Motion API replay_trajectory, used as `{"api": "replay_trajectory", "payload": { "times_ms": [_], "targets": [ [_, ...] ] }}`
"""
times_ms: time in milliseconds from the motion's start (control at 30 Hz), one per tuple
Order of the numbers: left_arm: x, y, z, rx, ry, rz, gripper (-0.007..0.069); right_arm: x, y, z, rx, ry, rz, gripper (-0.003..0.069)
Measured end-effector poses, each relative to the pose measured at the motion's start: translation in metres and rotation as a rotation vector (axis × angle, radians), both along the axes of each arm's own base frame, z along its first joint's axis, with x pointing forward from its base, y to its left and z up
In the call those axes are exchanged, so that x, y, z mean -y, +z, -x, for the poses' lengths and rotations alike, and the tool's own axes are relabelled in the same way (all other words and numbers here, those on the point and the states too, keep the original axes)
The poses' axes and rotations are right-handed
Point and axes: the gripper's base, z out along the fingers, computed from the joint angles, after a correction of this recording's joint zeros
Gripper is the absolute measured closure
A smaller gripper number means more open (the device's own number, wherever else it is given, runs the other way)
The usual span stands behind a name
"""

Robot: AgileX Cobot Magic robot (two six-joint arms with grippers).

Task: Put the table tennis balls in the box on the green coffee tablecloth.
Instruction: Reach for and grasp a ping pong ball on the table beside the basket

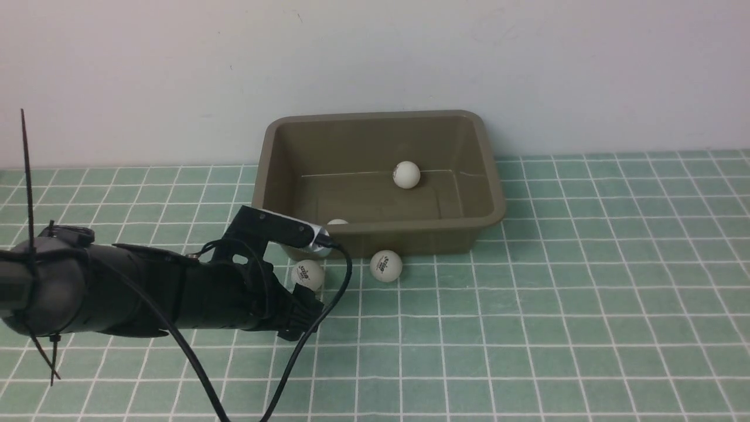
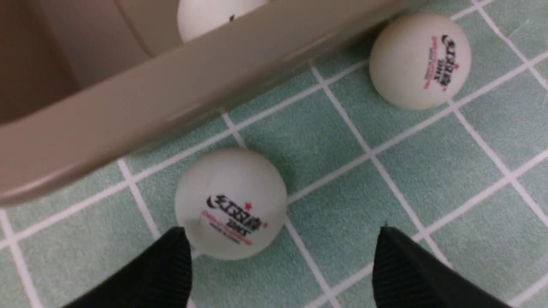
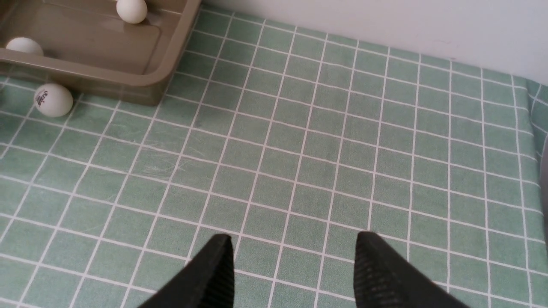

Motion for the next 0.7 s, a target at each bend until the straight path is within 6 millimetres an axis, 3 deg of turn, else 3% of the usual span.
{"api": "replay_trajectory", "payload": {
  "times_ms": [333, 700],
  "targets": [
    [0.0021, -0.001, -0.007, 0.008, -0.004, -0.002, 0.0131, 0.0, 0.0, 0.0, 0.0, 0.0, 0.0, 0.0303],
    [0.0023, -0.0099, -0.008, 0.002, -0.039, -0.039, 0.0307, 0.0, 0.0, 0.0, 0.0, 0.0, 0.0, 0.0303]
  ]
}}
